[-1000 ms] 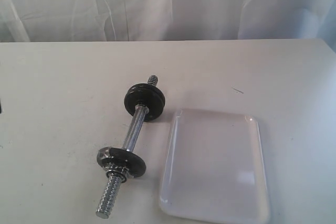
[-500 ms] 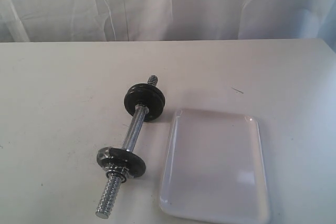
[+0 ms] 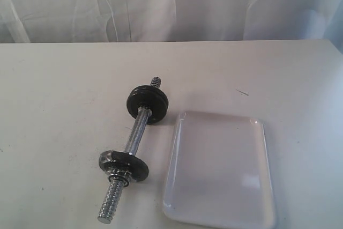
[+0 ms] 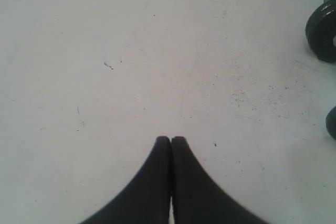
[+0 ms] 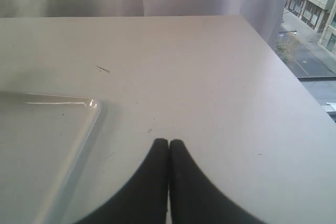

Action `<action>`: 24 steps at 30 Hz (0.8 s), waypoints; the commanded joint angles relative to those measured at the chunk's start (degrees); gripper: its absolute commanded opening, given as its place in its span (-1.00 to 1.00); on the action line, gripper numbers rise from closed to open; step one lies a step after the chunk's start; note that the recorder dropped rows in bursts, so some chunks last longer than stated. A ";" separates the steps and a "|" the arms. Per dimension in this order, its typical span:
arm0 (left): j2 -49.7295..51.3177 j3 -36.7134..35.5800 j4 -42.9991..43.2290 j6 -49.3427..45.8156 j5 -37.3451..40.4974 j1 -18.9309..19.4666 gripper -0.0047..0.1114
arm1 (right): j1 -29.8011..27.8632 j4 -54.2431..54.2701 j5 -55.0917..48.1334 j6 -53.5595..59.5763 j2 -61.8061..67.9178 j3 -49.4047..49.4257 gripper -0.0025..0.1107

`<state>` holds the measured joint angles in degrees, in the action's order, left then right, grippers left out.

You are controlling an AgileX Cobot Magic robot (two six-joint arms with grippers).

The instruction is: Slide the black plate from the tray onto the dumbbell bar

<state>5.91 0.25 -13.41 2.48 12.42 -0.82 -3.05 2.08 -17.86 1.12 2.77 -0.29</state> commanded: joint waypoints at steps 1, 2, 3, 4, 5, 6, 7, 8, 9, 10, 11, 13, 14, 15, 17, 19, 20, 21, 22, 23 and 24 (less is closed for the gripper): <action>-2.15 -0.25 0.45 -1.79 0.96 0.13 -0.92 | -0.40 -0.40 0.84 -0.10 -0.28 0.29 -0.96; -2.42 -0.25 0.45 -2.48 0.96 0.13 -0.92 | -0.40 -0.40 0.84 -0.10 -0.28 0.29 -0.96; -2.55 -0.25 0.45 -2.98 0.96 0.13 -0.92 | -0.40 -0.40 0.84 -0.10 -0.28 0.29 -0.96; -2.93 -0.25 0.45 -3.71 0.85 0.13 -0.92 | -0.40 -0.40 0.84 -0.10 -0.28 0.29 -0.96; -3.21 -0.25 0.45 -4.02 0.71 0.13 -0.92 | -0.40 -0.40 0.84 -0.10 -0.28 0.29 -0.96; -3.49 -0.25 0.45 -4.02 0.53 0.13 -0.92 | -0.40 -0.40 0.84 -0.10 -0.28 0.29 -0.96; -3.96 -0.25 0.45 -4.02 0.32 0.13 -0.92 | -0.40 -0.40 0.84 -0.10 -0.28 0.29 -0.96; -4.49 -0.25 0.45 -4.02 -0.05 0.13 -0.92 | -0.40 -0.40 0.84 -0.10 -0.28 0.29 -0.96; -4.99 -0.25 0.45 -4.02 -0.37 0.13 -0.92 | -0.40 -0.40 0.84 -0.10 -0.28 0.29 -0.96; -5.91 -0.25 0.61 -4.02 -0.37 0.13 -0.92 | -0.40 -0.40 0.84 -0.10 -0.28 0.29 -0.96; -5.91 -0.25 0.61 -4.02 -0.37 0.13 -0.92 | -0.40 -0.40 0.84 -0.10 -0.28 0.29 -0.96; -5.91 -0.25 0.61 -4.02 -0.61 0.13 -0.92 | -0.40 -0.40 0.84 -0.10 -0.28 0.29 -0.96; -5.91 -0.25 0.61 -4.02 -0.61 0.13 -0.92 | -0.40 -0.40 0.84 -0.10 -0.28 0.29 -0.96; -5.91 -0.25 0.61 -4.02 -0.61 0.13 -0.92 | -0.40 -0.40 0.84 -0.10 -0.28 0.29 -0.96; -5.91 -0.25 0.61 -4.02 -0.61 0.13 -0.92 | -0.40 -0.40 0.84 -0.10 -0.28 0.29 -0.96; -5.91 -0.25 0.61 -4.02 -0.61 0.13 -0.92 | -0.40 -0.40 0.84 -0.10 -0.28 0.29 -0.96; -5.91 -0.25 0.61 -4.02 -0.61 0.13 -0.92 | -0.40 -0.40 0.84 -0.10 -0.28 0.29 -0.96; -5.91 -0.25 0.61 -4.02 -0.61 0.13 -0.92 | -0.40 -0.40 0.84 -0.10 -0.28 0.29 -0.96; -5.91 -0.25 0.61 -4.02 -0.61 0.13 -0.92 | -0.40 -0.40 0.84 -0.10 -0.28 0.29 -0.96; -5.91 -0.25 0.61 -4.02 -0.61 0.13 -0.92 | -0.40 -0.40 0.84 -0.10 -0.28 0.29 -0.96; -5.91 -0.25 0.61 -4.02 -0.61 0.13 -0.92 | -0.40 -0.40 0.84 -0.10 -0.28 0.29 -0.96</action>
<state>0.26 0.25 -12.58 -1.30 12.12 -0.82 -3.05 2.08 -17.86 1.12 2.77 -0.29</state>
